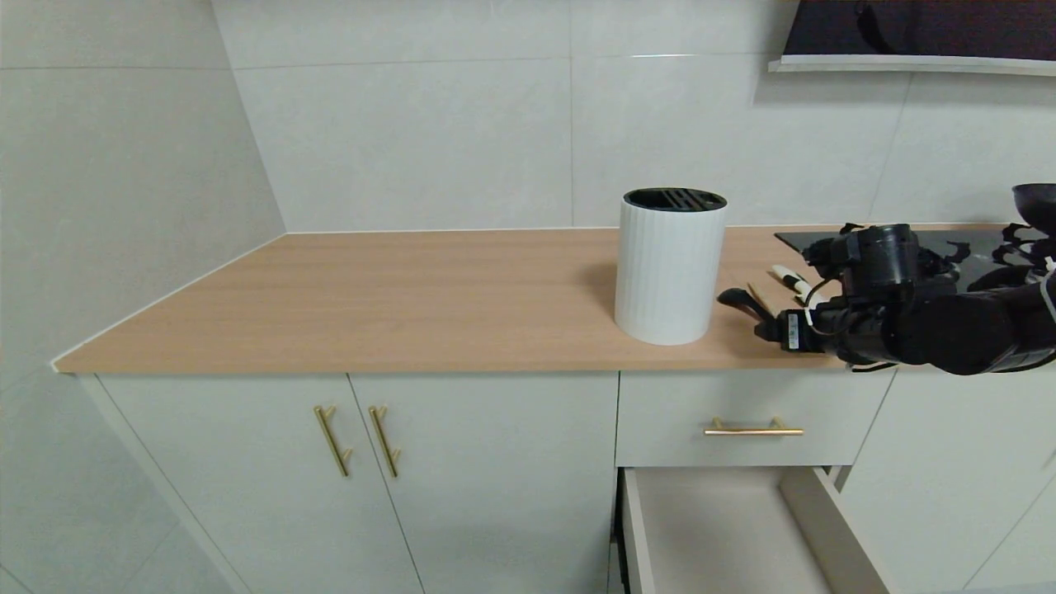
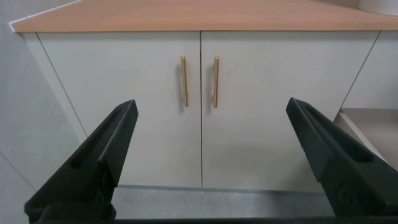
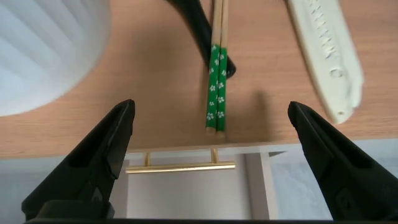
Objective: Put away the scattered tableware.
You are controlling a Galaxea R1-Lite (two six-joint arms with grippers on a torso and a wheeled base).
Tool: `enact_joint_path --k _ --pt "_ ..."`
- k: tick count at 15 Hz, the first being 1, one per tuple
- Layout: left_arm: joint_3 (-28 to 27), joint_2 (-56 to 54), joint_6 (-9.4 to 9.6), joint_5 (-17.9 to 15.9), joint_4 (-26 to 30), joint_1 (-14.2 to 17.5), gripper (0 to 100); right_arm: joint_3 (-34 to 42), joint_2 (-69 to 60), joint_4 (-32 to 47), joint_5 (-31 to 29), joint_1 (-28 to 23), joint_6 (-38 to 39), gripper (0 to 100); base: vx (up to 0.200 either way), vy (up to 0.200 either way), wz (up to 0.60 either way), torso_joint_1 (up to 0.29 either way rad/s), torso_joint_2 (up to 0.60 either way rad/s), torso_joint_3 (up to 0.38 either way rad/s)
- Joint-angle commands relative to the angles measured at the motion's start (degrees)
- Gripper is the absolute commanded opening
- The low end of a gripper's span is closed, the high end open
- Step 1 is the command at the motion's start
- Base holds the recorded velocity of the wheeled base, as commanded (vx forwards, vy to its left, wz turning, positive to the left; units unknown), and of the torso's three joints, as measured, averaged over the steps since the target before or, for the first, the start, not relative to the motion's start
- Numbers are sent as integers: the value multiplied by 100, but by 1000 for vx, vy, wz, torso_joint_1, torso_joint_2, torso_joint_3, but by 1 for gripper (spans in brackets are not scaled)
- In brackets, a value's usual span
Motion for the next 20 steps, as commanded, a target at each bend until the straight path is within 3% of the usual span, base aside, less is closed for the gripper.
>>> enact_joint_path --k 1,8,9,20 --pt "0 0 -2 2 -2 0 100 -16 162 -10 1 -14 0 100 0 0 0 0 0 0" --pt "0 0 -2 2 -2 0 100 -121 294 -37 -8 -85 9 100 0 0 0 0 0 0" --pt "0 0 -2 2 -2 0 100 -157 347 -37 1 -93 17 0 0 0 0 0 0 0" --pt "0 0 -2 2 -2 0 100 -60 -22 16 -8 -93 61 0 0 0 0 0 0 0"
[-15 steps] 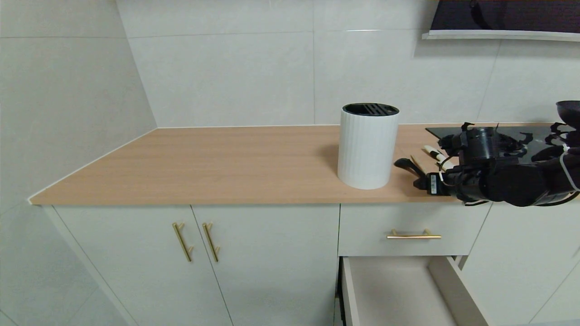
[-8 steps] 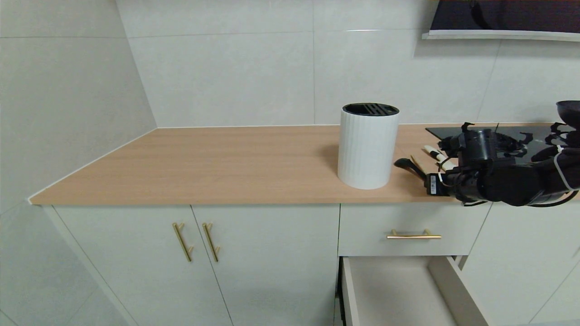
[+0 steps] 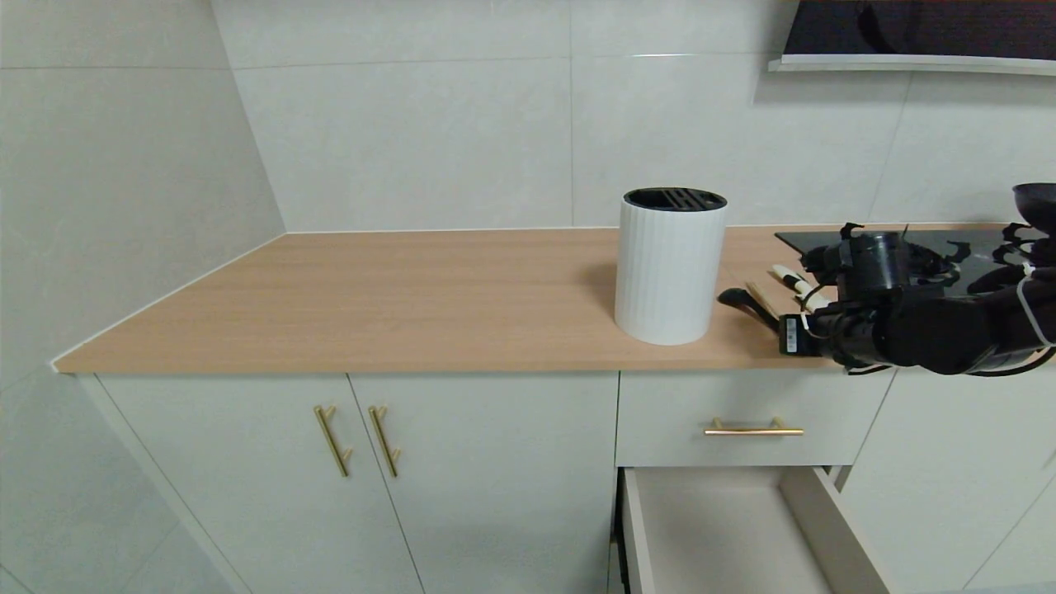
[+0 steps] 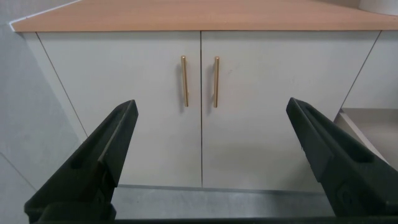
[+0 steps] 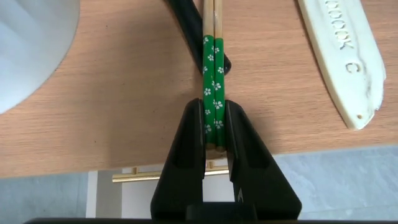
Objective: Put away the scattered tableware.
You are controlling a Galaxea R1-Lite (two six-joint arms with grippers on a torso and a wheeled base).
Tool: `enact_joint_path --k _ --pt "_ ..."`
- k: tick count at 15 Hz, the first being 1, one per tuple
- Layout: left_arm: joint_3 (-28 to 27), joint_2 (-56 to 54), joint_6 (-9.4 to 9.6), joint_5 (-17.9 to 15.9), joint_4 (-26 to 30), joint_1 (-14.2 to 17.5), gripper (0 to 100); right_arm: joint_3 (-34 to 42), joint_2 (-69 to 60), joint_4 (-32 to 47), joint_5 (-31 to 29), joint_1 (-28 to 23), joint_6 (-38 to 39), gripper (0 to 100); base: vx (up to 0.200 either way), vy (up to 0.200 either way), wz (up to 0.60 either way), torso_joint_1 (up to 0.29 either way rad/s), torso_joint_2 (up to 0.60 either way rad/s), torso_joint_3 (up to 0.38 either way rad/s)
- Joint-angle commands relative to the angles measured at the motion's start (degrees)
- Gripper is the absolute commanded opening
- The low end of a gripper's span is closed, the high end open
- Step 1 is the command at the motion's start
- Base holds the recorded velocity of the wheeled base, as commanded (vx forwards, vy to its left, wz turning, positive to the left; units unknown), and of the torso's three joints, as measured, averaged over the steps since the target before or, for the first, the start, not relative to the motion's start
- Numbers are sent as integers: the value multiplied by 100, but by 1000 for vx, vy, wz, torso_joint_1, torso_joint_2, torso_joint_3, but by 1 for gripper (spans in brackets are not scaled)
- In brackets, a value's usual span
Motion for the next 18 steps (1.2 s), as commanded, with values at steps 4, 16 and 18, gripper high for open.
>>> enact_joint_path --k 4,16,18 --pt "0 0 -2 2 -2 0 100 1165 -2183 250 66 54 -7 0 0 0 0 0 0 0" --pt "0 0 -2 2 -2 0 100 1368 -4134 3414 2791 19 -324 0 0 0 0 0 0 0" --pt "0 0 -2 2 -2 0 100 1587 -3924 3379 2852 28 -491 0 0 0 0 0 0 0"
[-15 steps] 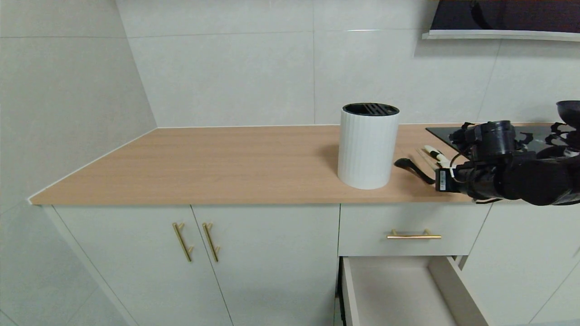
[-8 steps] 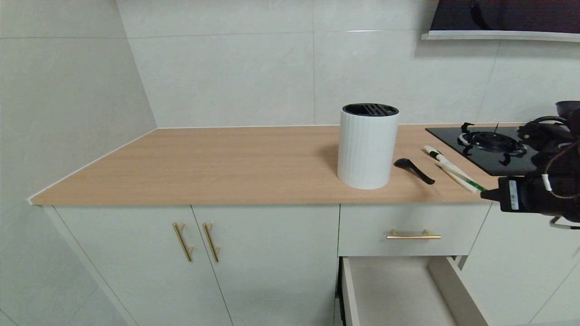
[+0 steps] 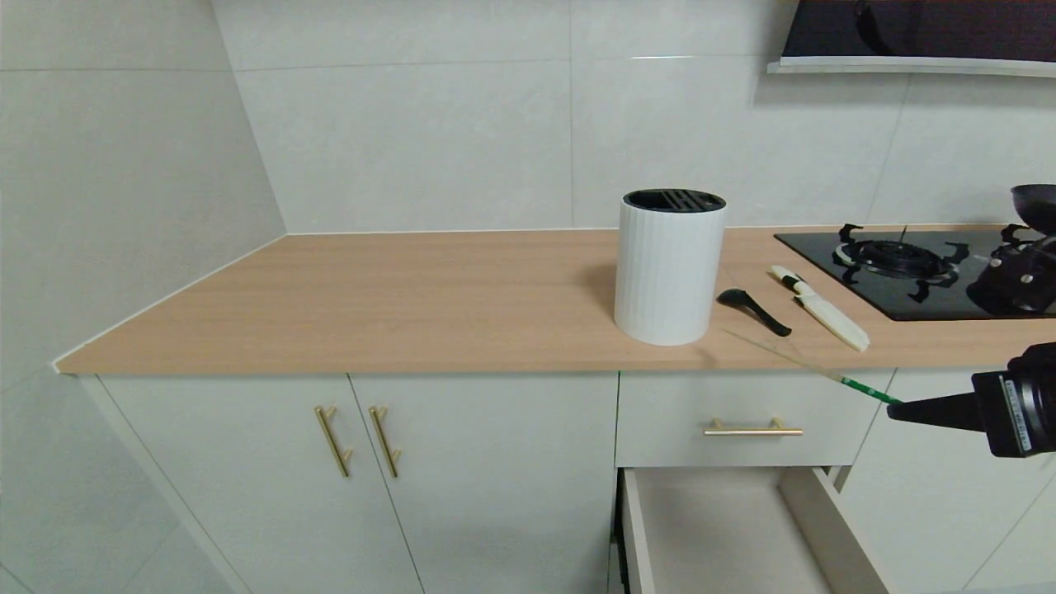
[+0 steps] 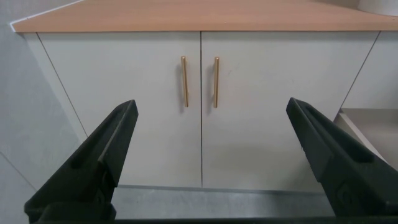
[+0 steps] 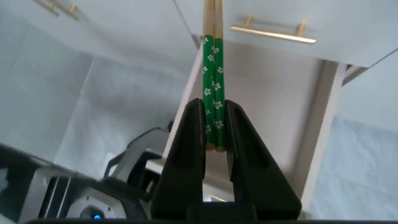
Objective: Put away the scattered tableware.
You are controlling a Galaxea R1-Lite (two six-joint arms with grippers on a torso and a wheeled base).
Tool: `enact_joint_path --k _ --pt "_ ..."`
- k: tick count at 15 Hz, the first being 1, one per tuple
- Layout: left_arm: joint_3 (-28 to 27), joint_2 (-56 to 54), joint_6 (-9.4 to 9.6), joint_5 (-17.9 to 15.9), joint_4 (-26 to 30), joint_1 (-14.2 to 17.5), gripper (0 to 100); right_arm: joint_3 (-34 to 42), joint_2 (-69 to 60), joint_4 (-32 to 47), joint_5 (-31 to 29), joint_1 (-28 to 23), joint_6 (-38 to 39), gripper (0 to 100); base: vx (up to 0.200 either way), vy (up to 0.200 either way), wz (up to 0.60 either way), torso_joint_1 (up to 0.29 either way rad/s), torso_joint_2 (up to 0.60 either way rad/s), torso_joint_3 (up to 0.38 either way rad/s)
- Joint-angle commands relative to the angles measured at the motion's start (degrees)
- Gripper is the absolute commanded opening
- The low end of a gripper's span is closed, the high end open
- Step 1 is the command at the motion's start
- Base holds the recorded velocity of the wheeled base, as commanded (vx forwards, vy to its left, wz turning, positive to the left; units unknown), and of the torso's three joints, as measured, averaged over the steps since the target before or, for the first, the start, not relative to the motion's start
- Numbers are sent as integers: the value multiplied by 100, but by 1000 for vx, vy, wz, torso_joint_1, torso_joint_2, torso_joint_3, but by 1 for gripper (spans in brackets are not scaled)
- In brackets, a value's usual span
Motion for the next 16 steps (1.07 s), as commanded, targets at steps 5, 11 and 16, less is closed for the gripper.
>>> enact_joint_path --k 5,11,16 --pt "0 0 -2 4 -4 0 100 284 346 -12 14 55 -304 0 0 0 0 0 0 0" --pt "0 0 -2 4 -4 0 100 363 557 -47 -12 196 -312 0 0 0 0 0 0 0" --pt "0 0 -2 4 -4 0 100 407 601 -47 -12 204 -418 0 0 0 0 -146 372 229"
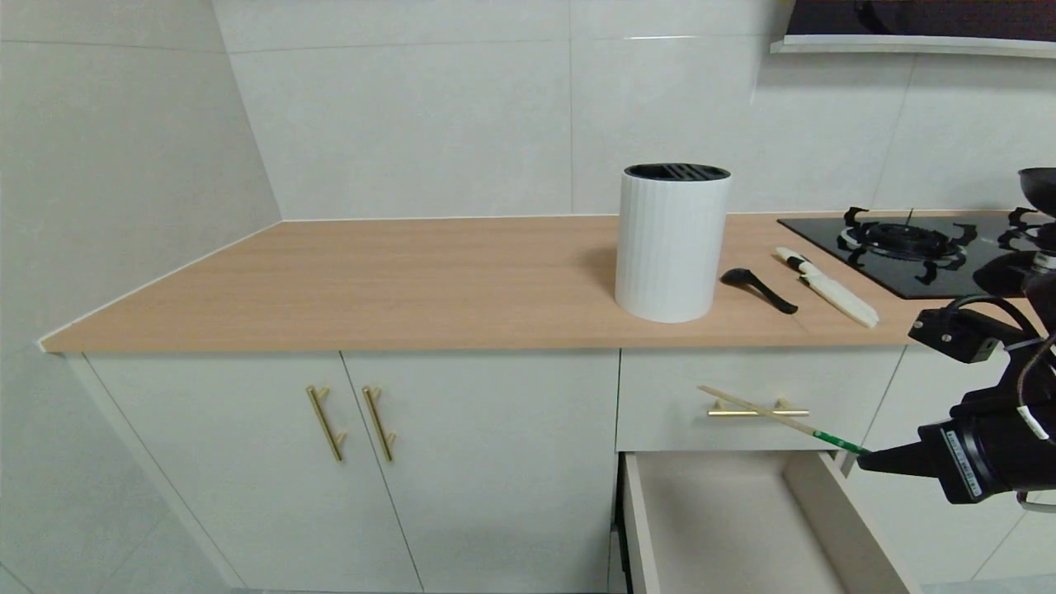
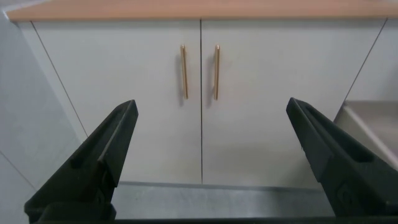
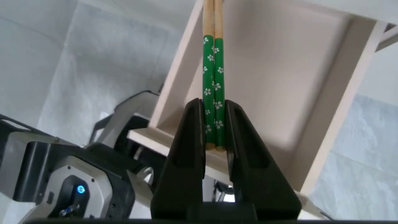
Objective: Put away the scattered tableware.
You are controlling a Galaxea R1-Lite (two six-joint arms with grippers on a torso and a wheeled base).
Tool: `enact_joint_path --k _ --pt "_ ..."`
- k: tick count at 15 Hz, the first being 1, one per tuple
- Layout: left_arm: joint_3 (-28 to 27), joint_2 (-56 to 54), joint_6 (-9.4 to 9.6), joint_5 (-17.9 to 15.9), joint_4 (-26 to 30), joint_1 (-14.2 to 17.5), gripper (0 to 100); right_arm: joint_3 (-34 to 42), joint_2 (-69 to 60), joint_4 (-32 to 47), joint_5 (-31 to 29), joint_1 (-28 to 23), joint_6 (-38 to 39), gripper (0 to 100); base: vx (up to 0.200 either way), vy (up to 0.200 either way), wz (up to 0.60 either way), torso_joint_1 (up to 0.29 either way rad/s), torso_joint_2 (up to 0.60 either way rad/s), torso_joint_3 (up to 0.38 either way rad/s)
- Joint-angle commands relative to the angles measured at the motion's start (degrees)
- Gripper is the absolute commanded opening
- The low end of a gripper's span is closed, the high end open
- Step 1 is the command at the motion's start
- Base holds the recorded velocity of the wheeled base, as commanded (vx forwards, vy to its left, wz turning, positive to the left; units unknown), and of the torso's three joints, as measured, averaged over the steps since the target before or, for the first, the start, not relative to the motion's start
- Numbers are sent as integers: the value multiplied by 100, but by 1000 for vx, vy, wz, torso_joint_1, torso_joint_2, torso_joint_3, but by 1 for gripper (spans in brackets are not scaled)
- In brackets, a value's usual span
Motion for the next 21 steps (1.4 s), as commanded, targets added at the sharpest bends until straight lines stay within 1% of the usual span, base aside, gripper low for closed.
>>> enact_joint_path --k 1,7,12,18,21 --pt "0 0 -2 2 -8 0 100 4 53 -3 5 1 -12 0 0 0 0 -183 456 290" --pt "0 0 -2 2 -8 0 100 40 185 -12 5 45 -21 0 0 0 0 -162 463 307" --pt "0 0 -2 2 -8 0 100 57 290 -12 -3 89 -21 0 0 0 0 -104 427 314" --pt "0 0 -2 2 -8 0 100 66 457 -12 -12 98 -21 0 0 0 0 -12 57 44" --pt "0 0 -2 2 -8 0 100 92 1028 -240 -30 115 -21 0 0 0 0 0 0 0"
